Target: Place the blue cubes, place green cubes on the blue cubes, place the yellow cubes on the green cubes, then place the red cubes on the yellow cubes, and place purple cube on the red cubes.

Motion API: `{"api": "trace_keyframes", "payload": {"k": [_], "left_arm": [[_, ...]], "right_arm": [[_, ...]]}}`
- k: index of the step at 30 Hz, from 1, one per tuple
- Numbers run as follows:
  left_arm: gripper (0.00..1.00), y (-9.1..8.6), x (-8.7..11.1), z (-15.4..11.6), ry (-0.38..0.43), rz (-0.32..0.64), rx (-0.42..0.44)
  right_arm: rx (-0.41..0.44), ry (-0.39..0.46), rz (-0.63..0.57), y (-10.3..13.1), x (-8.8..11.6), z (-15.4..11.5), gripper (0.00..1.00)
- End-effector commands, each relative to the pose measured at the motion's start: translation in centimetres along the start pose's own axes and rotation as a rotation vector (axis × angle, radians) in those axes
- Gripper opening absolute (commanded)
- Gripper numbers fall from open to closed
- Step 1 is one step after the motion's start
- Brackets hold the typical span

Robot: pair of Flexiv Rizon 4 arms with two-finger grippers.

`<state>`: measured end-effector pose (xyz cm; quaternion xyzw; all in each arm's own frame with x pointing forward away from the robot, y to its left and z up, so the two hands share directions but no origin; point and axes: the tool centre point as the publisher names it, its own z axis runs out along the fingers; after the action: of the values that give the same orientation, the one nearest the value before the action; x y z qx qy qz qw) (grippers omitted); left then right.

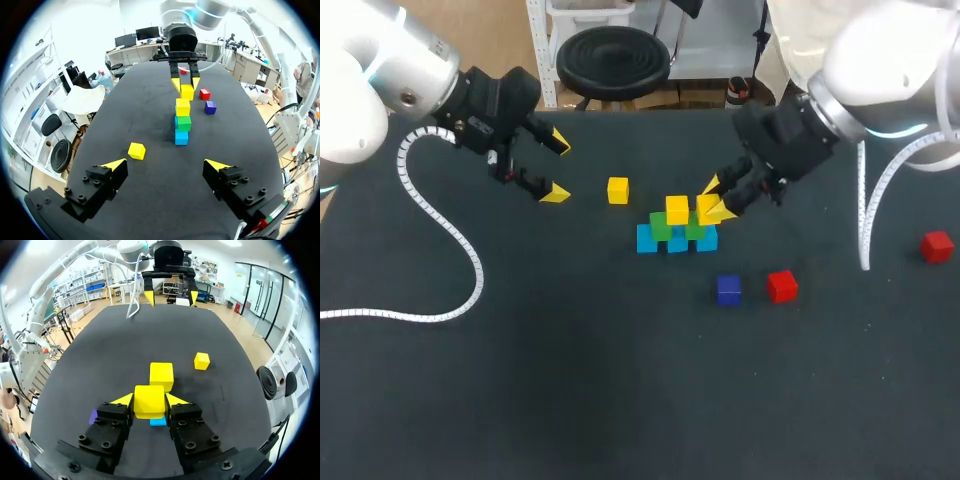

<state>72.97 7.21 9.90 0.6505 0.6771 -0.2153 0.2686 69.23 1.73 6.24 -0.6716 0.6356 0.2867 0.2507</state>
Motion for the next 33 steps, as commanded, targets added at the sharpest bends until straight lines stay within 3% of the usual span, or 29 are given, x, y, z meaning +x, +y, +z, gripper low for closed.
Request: {"api": "trace_keyframes", "payload": {"k": [1, 33], "left_arm": [[1.0, 0.1, 0.05, -0.03, 0.0, 0.001, 0.002], [1.0, 0.1, 0.05, -0.03, 0.0, 0.001, 0.002]], "right_arm": [[0.007, -0.005, -0.004, 0.11, -0.04, 0.08, 0.0], [-0.017, -0.016, -0.003, -0.38, -0.42, 0.9, 0.0]]}}
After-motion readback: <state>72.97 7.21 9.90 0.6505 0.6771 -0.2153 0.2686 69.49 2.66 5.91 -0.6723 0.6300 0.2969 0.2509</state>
